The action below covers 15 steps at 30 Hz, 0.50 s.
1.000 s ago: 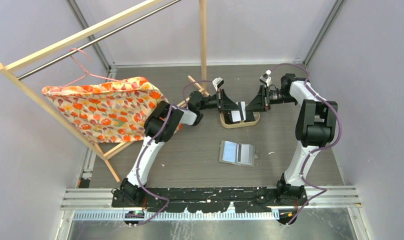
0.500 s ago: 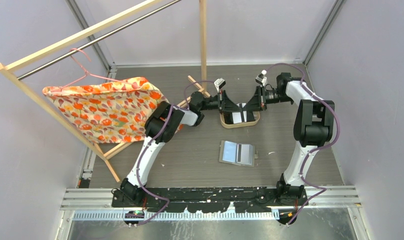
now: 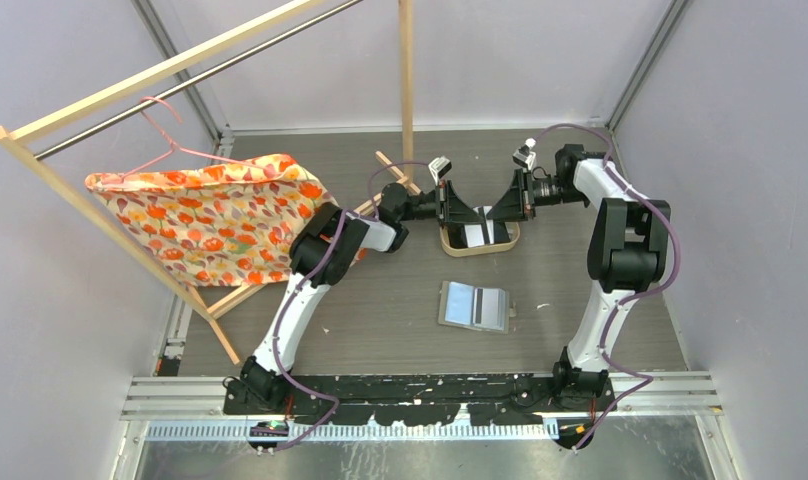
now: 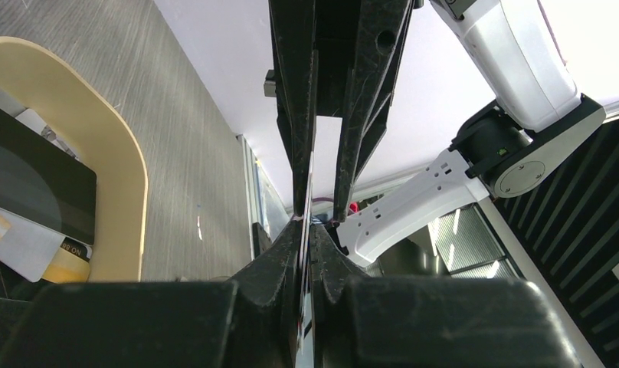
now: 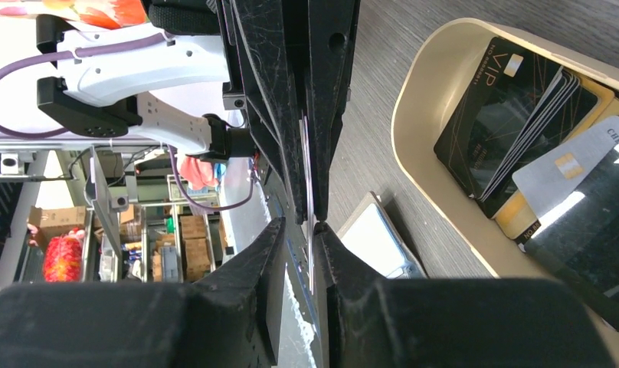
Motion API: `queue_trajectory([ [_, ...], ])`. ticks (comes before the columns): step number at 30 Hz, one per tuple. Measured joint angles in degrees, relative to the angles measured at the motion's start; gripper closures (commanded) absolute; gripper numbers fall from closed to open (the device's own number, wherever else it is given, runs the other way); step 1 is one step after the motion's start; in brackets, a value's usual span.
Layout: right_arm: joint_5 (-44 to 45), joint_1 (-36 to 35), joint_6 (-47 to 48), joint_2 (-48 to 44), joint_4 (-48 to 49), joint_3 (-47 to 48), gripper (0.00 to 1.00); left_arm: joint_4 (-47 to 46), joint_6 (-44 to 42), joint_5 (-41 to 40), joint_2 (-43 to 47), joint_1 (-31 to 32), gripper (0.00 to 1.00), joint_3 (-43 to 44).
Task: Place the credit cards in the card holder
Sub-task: Place the credit card in the storage box.
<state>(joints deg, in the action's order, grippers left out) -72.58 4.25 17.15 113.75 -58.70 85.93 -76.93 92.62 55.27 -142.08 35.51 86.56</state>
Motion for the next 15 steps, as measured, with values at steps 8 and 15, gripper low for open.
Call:
queue_trajectory([
  [8, -0.04, 0.48, 0.81, 0.39, -1.05, 0.13, 0.97, -0.07, 0.11, 0.02, 0.0, 0.0, 0.89, 0.0],
  [15, -0.09, 0.48, 2.54, 1.05, -2.89, 1.18, 0.99, -0.39, 0.24, 0.02, 0.0, 0.0, 0.73, 0.0],
])
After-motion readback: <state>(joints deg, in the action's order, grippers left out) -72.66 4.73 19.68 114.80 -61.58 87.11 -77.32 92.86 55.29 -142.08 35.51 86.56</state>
